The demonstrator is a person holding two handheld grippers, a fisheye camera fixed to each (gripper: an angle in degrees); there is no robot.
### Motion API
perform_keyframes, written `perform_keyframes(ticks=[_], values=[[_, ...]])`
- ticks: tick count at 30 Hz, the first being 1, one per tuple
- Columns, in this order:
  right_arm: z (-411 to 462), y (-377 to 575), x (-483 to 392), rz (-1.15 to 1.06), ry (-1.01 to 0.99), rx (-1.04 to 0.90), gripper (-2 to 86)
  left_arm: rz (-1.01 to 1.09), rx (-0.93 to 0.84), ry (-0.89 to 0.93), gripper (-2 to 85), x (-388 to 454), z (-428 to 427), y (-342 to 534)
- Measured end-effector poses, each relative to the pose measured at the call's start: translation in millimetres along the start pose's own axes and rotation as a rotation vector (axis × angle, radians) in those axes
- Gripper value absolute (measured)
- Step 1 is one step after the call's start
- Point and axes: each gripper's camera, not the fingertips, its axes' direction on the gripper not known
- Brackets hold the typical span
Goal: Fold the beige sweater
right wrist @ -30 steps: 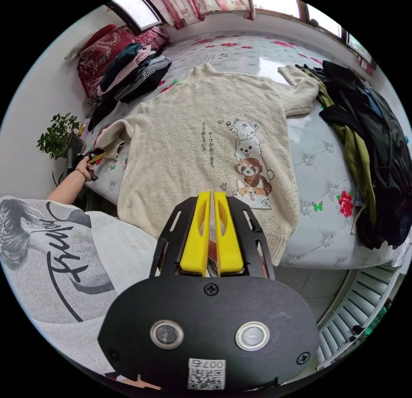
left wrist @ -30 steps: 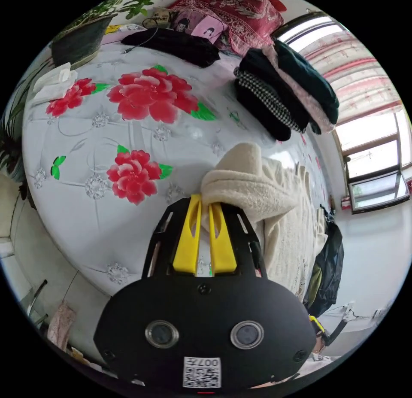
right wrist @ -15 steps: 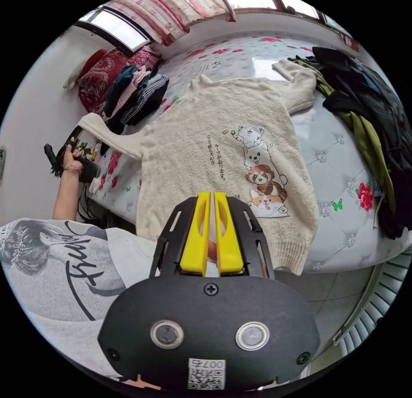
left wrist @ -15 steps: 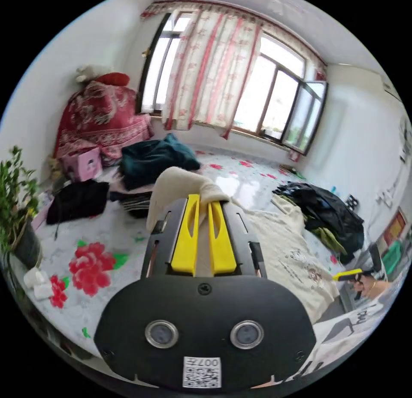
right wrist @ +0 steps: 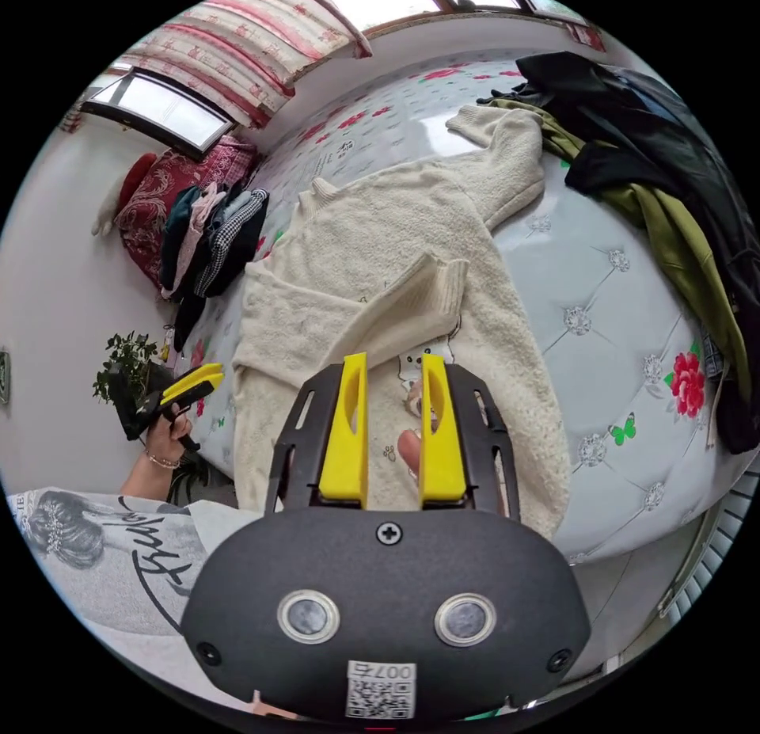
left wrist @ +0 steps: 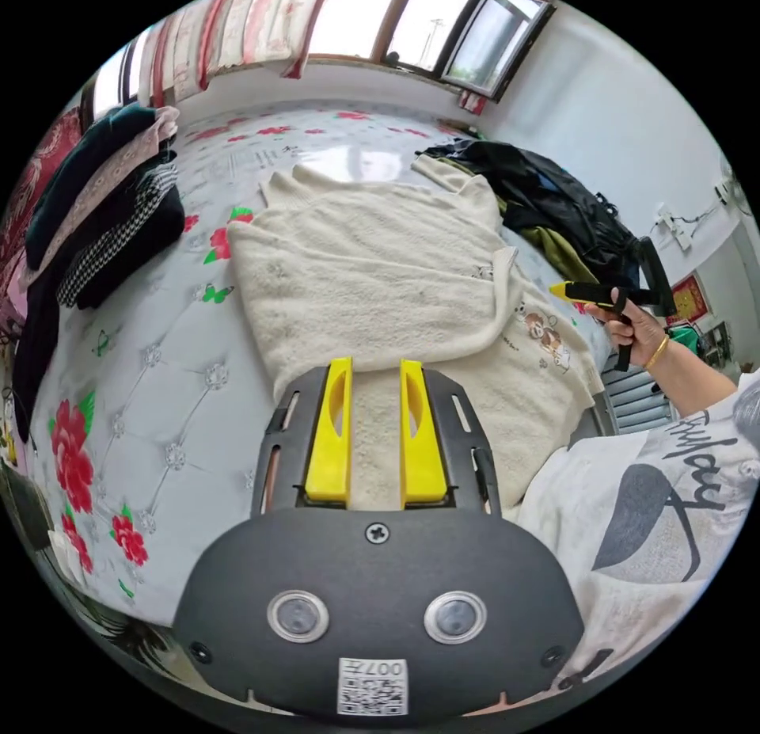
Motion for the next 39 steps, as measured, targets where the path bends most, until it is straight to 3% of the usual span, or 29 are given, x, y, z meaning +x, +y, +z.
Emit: perform_keyframes(ticks=[9, 12, 15, 18, 21, 23, 25, 28, 34, 39], values=[[37, -71, 11, 0.095, -0.05, -0.054, 10.6, -0.11, -0.047, -0.169, 10.4, -47, 51, -88], [71, -79, 6, 0.05, 0.055, -0.153, 8.0, -0.136, -0.08, -0.212, 10.6, -65, 74, -118], [69, -75, 5, -0.021, 0.144, -0.132, 4.0, -0.169, -0.239, -0.262, 7.7, -102, 130, -133], [10, -57, 2, -0.124, -0.063, 0.072, 2.4, -0.222, -0.202, -0.213, 4.3, -124, 123, -130], [-52, -30, 8, -0.231, -0.177, 0.228, 2.0, -0.361, 0.017, -0.201, 2.9, -150, 65, -101], [-60, -19, 29, -0.186, -0.168, 0.223, 2.3, -0.455, 0.103, -0.182, 3.3, -167, 43, -74], [-34, -9, 74, -0.032, -0.206, 0.101, 3.2, -0.506, 0.148, -0.111, 4.0, -182, 39, -51], [-4, -1, 119, 0.167, -0.226, -0.006, 4.6, -0.595, 0.053, -0.139, 3.9, -201, 56, -31], [-54, -43, 170, 0.213, -0.099, 0.226, 7.1, -0.648, 0.05, -0.195, 2.7, -214, 43, -14], [-58, -114, 234, 0.328, -0.127, 0.304, 9.0, -0.694, -0.006, -0.178, 0.3, -214, 36, 11]])
